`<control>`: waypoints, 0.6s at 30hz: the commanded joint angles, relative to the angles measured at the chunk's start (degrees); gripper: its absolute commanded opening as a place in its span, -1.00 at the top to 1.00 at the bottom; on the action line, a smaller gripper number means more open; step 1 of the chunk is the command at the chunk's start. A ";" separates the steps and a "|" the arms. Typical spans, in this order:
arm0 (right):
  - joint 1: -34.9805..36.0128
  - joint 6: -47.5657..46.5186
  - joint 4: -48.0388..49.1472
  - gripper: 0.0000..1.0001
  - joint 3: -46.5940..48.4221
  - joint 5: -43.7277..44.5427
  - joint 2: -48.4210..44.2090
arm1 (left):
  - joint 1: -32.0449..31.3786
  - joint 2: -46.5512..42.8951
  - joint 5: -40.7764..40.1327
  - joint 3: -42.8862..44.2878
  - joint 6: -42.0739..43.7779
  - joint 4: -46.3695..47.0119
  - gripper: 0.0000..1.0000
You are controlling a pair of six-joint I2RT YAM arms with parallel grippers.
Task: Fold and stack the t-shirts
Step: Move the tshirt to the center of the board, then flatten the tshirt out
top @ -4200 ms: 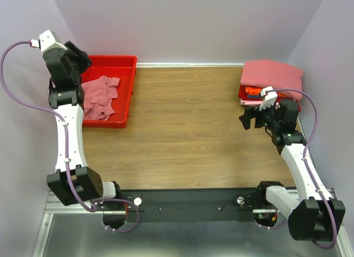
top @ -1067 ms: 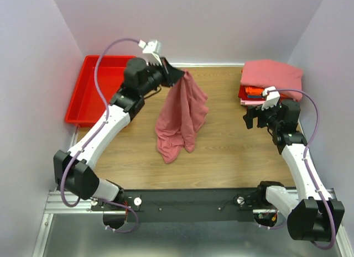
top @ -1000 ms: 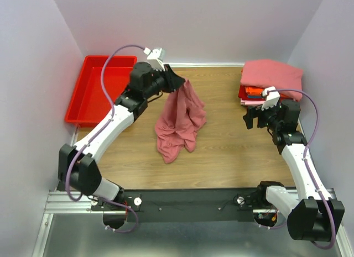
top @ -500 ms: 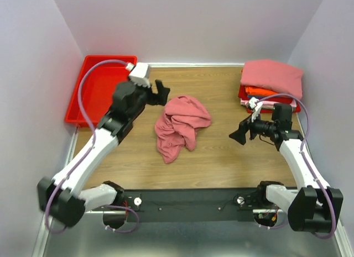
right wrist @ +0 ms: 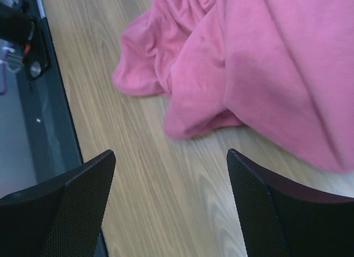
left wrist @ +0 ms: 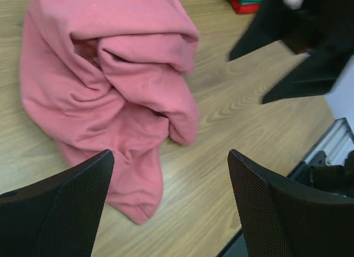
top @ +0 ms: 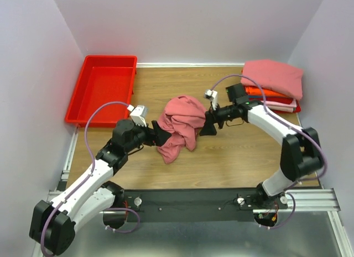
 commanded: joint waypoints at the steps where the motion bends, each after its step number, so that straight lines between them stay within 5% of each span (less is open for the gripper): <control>1: 4.91 8.27 -0.78 -0.73 3.21 2.08 7.70 | -1.38 -3.33 2.36 -2.21 -3.30 1.80 -0.82; 18: 11.08 16.89 0.72 -0.22 9.19 9.03 20.36 | -10.35 1.32 -7.31 -2.13 -3.21 -0.40 -0.67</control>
